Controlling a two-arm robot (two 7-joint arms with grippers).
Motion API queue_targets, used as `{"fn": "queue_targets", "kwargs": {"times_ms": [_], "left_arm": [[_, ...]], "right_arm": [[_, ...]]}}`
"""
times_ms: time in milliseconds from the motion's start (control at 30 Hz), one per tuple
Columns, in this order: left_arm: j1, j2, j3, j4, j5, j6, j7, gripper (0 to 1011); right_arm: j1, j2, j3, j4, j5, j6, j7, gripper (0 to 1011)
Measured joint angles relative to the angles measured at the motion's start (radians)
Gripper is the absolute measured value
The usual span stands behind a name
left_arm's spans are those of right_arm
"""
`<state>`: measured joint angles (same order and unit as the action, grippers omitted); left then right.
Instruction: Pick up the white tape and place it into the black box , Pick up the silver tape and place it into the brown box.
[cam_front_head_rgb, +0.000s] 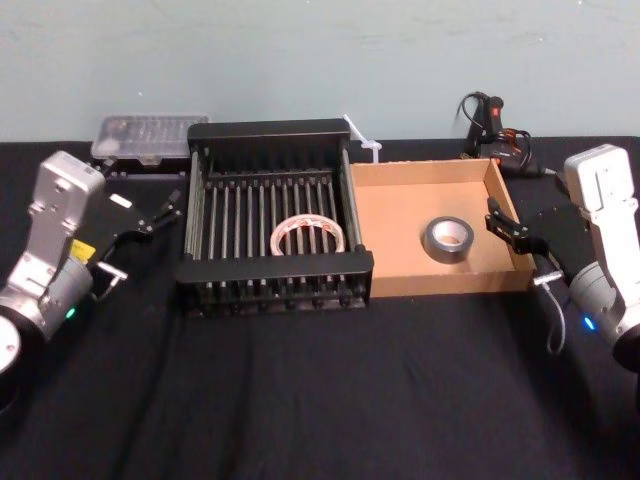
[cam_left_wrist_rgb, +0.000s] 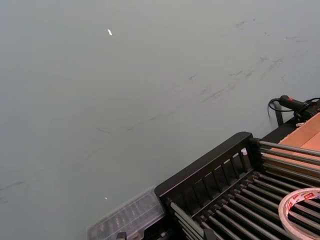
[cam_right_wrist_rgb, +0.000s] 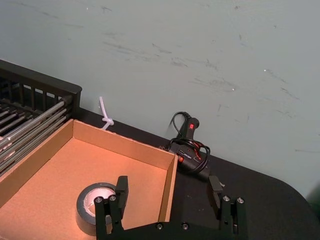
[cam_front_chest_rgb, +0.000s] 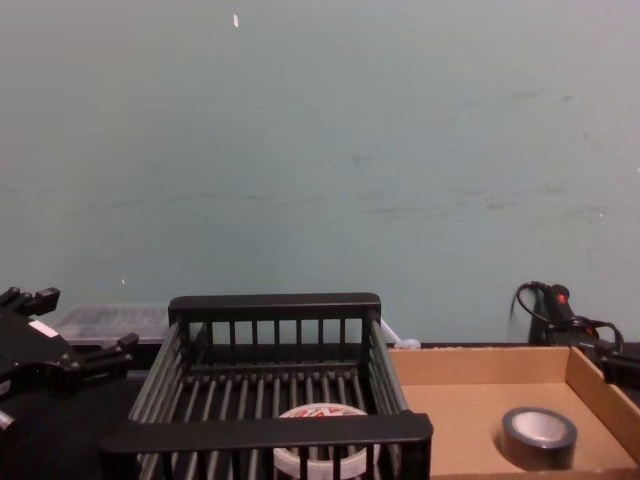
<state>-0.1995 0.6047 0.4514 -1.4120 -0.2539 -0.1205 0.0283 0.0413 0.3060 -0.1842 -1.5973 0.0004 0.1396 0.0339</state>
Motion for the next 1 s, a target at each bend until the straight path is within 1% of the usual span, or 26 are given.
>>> {"fn": "queue_targets", "kwargs": {"times_ms": [1000], "left_arm": [[0.000,0.000,0.000,0.000,0.000,0.000,0.000,1001]], "right_arm": [[0.000,0.000,0.000,0.000,0.000,0.000,0.000,1002]]}}
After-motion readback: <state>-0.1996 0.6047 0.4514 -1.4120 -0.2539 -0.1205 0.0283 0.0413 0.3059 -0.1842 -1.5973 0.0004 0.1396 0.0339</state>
